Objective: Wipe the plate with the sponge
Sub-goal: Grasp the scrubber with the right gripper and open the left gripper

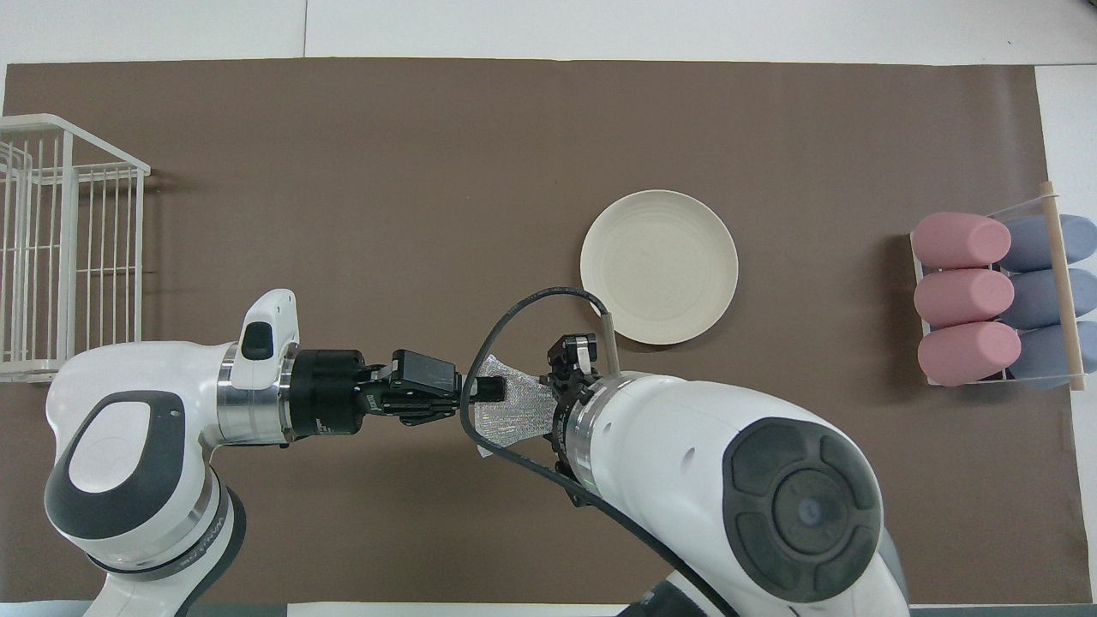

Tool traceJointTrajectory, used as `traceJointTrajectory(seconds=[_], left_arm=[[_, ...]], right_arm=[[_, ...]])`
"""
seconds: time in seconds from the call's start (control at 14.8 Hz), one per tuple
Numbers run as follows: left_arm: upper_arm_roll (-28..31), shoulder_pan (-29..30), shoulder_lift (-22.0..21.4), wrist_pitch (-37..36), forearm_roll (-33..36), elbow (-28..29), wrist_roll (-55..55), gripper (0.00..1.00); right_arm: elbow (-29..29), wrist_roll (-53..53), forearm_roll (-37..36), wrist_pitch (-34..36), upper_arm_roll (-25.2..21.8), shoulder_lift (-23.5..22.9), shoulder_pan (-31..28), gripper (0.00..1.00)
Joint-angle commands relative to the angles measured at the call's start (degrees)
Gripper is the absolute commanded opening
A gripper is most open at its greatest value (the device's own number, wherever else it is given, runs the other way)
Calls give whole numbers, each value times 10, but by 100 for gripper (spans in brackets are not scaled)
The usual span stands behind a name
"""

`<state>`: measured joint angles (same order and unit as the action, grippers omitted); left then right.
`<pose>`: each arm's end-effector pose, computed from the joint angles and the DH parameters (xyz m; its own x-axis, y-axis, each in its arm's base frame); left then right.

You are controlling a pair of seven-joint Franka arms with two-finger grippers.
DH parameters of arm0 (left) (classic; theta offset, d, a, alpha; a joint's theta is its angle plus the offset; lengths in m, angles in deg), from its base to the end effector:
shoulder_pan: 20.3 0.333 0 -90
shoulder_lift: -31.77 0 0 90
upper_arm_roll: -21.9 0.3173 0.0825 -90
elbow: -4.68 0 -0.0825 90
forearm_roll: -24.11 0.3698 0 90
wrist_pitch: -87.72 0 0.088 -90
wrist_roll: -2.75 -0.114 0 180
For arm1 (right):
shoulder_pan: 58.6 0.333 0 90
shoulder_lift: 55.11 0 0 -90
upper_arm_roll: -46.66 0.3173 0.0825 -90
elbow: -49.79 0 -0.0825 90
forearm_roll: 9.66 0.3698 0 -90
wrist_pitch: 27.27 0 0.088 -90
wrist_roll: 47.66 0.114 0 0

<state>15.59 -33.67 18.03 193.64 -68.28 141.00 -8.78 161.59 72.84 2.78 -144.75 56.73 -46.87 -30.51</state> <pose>0.4045 -0.2376 0.4689 0.9391 -0.0293 -0.3424 0.3339 -0.1587 0.9292 0.4047 0.3407 0.5627 0.0704 -0.9585 -0.2761 -0.9936 -0.0428 -0.1047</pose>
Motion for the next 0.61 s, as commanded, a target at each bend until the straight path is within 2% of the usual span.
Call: traceJointTrajectory(seconds=[0.0,0.34,0.41,0.47,0.54], left_arm=[[7,-9,-13,3,-13,16,-12,0],[7,-11,-13,3,-13,14,-13,0],[5,-11,-13,8,-13,11,-13,14],[3,-12,-16,10,-13,11,-10,77],[2,-11,-17,10,-12,11,-7,100]], right_arm=[[17,3,13,-13,0,13,-1,0],[17,5,13,-13,0,13,-1,0],[17,5,13,-13,0,13,-1,0],[16,4,13,-13,0,13,-1,0],[16,4,13,-13,0,13,-1,0]])
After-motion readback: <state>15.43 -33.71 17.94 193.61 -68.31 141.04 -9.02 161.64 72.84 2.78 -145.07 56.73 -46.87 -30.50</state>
